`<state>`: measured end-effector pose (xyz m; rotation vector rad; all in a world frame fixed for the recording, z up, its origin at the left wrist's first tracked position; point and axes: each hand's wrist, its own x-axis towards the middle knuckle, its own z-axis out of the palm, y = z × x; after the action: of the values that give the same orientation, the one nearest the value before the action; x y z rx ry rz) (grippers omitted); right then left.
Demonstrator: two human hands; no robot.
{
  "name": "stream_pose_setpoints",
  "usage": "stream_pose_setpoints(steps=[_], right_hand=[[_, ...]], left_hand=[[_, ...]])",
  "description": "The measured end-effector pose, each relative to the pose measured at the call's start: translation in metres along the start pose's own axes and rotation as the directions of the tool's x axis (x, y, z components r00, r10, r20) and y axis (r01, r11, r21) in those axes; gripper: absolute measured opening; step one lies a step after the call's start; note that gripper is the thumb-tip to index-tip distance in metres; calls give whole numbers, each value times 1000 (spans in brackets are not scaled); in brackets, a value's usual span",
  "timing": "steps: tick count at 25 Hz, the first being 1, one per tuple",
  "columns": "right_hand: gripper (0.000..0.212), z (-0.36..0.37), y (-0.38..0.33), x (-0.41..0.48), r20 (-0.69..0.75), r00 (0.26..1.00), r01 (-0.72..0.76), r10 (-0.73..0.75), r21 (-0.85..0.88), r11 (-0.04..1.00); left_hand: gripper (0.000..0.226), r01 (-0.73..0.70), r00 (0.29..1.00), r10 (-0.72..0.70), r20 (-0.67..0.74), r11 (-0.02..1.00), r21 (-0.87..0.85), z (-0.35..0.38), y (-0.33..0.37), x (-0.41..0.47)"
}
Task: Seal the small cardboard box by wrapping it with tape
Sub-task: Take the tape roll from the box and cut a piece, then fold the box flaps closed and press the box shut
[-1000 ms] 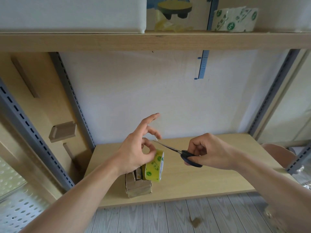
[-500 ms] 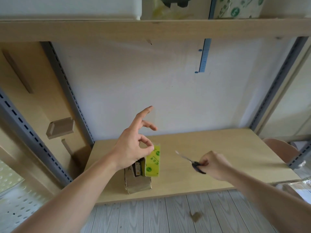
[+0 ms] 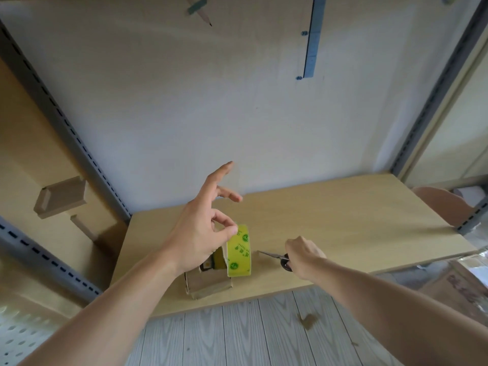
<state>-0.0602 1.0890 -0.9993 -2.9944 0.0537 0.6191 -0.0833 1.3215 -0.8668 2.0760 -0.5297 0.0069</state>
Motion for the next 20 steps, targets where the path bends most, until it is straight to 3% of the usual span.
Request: stream_pose_setpoints(steps=[7, 9, 10, 12, 14, 15, 16, 18, 20], right_hand=[[14, 4, 10, 24, -73, 993, -85, 92, 88, 993], [18, -5, 4, 26, -158, 982, -59, 105, 273, 960], [24, -15, -4, 24, -195, 976, 0, 95, 437, 900], [34, -46, -24, 7, -251, 965, 152, 76, 772, 618], [36, -75, -36, -26, -263, 964, 265, -46, 915, 305], [33, -85, -37, -44, -268, 951, 297, -154, 930, 215], [27, -93, -38, -61, -277, 929, 330, -245, 920, 211], [14, -99, -37, -86, -304, 900, 415, -313, 819, 397], [25, -95, -36, -103, -351, 894, 449, -280, 692, 566]], left_hand=[[105, 15, 1000, -15, -14, 1000, 4, 16, -15, 11], [105, 22, 1000, -22, -9, 999, 25, 17, -14, 9], [106, 23, 1000, -23, -9, 999, 36, 17, -12, 8], [105, 20, 1000, -19, -19, 998, 51, 14, -9, 7], [104, 17, 999, -16, -41, 999, 43, 9, -4, 4], [104, 17, 999, -15, -51, 999, 35, 6, -1, 3], [104, 16, 998, -15, -61, 1000, 23, 2, 3, 0], [102, 15, 997, -17, -82, 999, -29, -3, 9, -5], [98, 11, 995, -22, -97, 994, -109, -6, 17, -10]])
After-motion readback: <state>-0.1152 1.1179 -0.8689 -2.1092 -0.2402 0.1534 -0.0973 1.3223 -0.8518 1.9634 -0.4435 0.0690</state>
